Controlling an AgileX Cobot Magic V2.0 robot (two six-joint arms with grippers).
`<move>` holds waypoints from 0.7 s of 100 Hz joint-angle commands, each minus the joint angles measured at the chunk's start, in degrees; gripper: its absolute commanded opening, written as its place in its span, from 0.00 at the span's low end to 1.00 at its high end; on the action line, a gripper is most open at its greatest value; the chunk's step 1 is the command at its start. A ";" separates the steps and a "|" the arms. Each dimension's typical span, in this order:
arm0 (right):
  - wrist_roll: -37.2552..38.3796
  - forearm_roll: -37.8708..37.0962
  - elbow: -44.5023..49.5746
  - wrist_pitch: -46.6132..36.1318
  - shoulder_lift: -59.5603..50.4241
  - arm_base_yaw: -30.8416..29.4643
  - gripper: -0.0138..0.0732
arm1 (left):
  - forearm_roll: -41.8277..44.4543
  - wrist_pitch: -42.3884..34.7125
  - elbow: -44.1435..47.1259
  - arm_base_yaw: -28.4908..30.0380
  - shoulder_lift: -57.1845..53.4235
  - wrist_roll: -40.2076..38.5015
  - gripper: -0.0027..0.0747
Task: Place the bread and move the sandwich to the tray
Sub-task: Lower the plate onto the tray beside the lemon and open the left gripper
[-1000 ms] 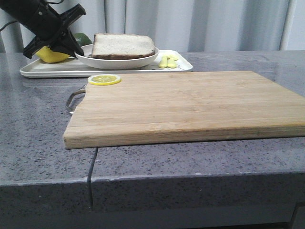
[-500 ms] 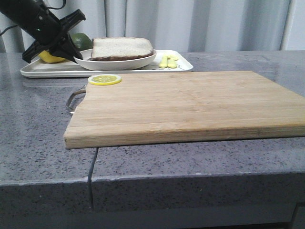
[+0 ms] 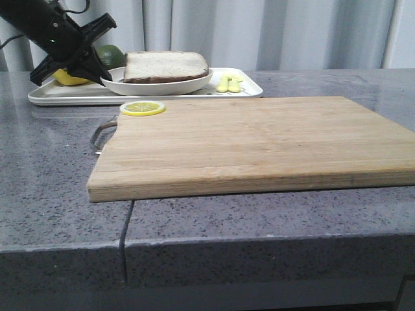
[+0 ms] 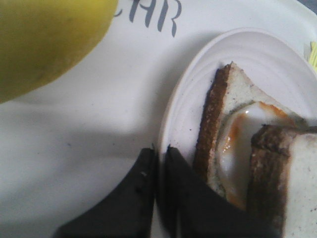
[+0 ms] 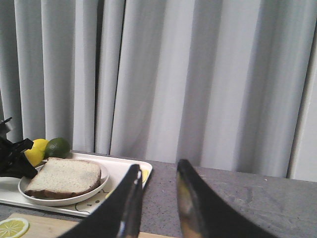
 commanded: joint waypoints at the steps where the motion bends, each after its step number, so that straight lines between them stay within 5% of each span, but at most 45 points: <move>1: -0.51 -1.26 -1.51 -1.17 -0.06 -0.28 0.39 | -2.11 -1.28 -2.11 0.27 -3.97 -0.28 0.01; 41: -0.51 -1.26 -1.51 -1.29 -0.06 -0.28 0.39 | -1.99 -0.45 -2.11 0.27 -3.97 -0.28 0.35; 70: -0.51 -1.26 -1.51 -1.76 -0.06 -0.28 0.39 | 0.11 2.29 -5.96 0.27 -4.08 -0.44 0.38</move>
